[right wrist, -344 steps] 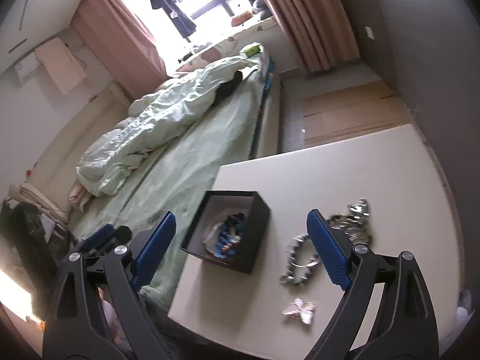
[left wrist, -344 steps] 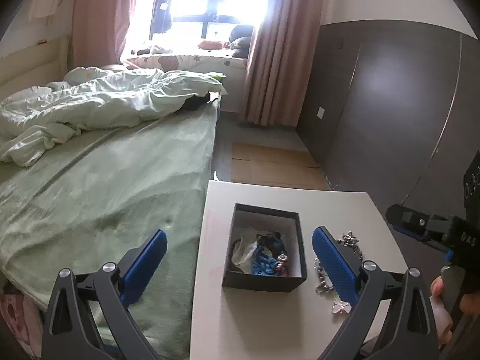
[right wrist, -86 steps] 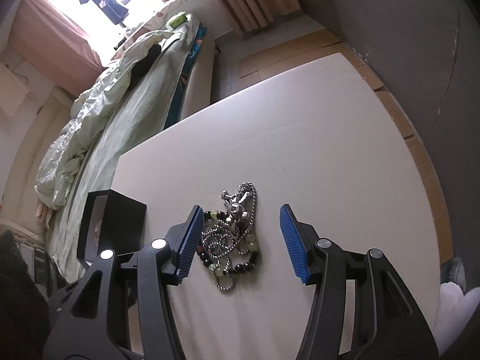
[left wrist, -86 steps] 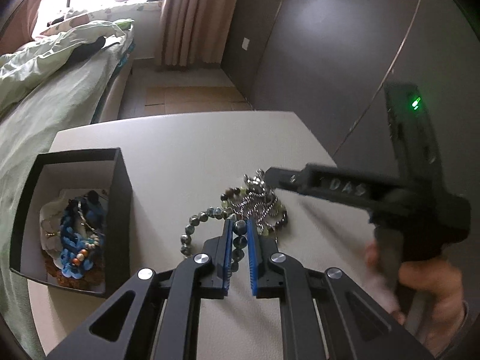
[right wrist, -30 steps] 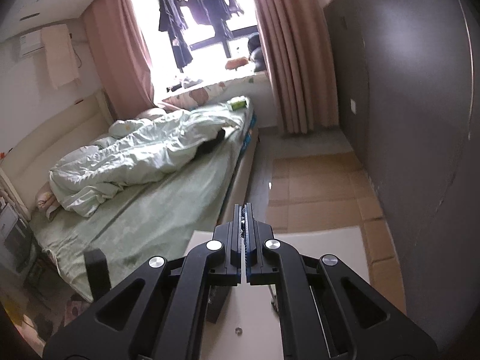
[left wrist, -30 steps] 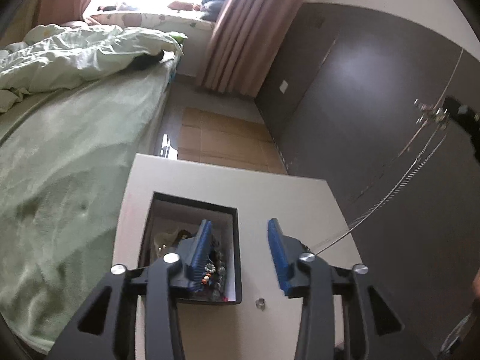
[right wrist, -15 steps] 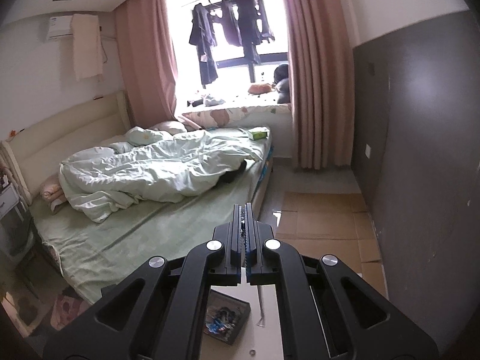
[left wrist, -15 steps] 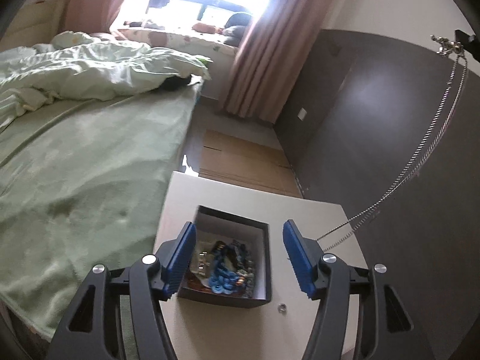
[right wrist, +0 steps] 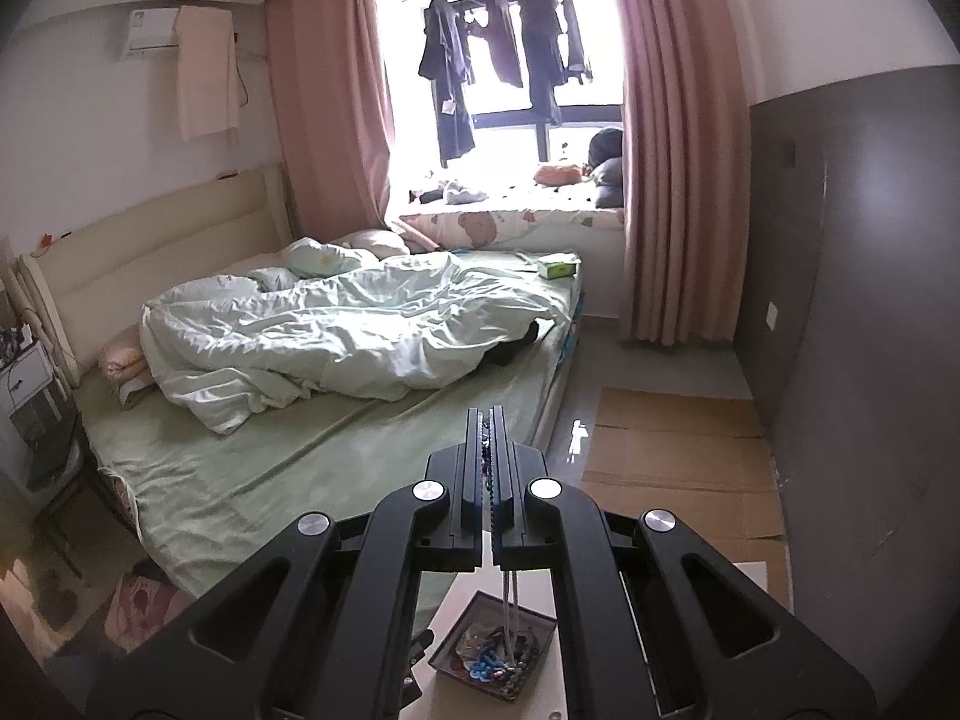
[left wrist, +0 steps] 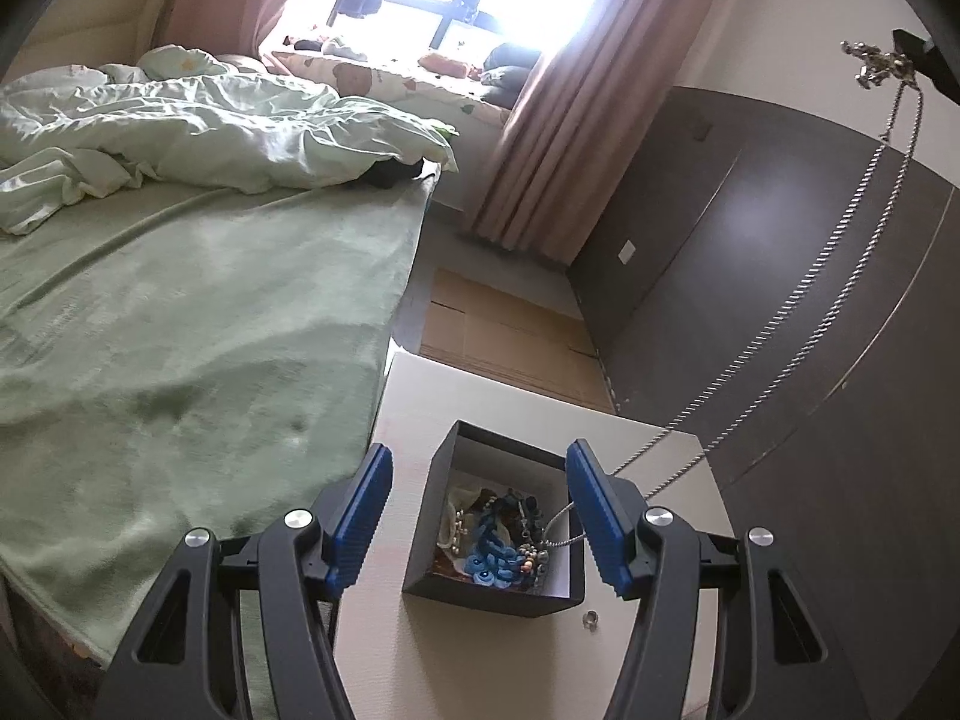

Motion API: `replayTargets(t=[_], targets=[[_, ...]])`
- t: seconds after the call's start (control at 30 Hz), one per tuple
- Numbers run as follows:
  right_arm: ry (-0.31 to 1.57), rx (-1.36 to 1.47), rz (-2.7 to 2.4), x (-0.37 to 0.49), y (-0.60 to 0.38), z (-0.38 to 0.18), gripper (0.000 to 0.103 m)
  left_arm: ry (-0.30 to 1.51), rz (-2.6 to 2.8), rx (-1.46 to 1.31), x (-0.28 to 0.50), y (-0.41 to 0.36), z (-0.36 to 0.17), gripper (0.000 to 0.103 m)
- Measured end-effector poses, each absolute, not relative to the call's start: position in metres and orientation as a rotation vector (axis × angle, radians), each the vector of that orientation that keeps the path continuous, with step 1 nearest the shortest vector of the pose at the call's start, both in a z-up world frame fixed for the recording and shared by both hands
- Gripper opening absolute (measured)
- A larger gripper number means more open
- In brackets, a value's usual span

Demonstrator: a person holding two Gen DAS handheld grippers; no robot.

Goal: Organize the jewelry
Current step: 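Open the left tool over the box dropping the grey bracelet while the right tool lowers the chains in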

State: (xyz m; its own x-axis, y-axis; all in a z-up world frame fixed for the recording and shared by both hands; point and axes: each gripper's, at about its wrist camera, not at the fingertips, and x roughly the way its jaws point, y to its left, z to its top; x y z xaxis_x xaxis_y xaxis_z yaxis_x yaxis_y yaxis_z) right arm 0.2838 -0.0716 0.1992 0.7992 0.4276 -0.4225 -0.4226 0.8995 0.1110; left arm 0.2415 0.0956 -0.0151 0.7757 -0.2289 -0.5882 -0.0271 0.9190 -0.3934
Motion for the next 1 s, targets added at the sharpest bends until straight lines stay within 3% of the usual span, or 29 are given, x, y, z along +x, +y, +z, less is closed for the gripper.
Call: replayTargets(t=[0.63, 0.87, 0.9, 0.97, 1.0], targets=[[0.469, 0.022, 0.476, 0.313, -0.043, 0.197, 0.003, 0.677, -0.118, -0.429, 0.242, 0.103, -0.015, 0.058], [0.678, 0.031, 0.482, 0.342, -0.035, 0.125, 0.004, 0.687, -0.101, -0.445, 0.244, 0.109, -0.018, 0.058], [0.722, 0.031, 0.487, 0.347, -0.034, 0.113, 0.008, 0.689, -0.099, -0.449, 0.244, 0.109, -0.018, 0.058], [0.783, 0.028, 0.493, 0.351, -0.035, 0.094, 0.03, 0.691, -0.099, -0.452, 0.244, 0.11, -0.019, 0.058], [0.787, 0.027, 0.488, 0.351, -0.038, 0.088, 0.05, 0.691, -0.099, -0.451, 0.245, 0.11, -0.019, 0.058]])
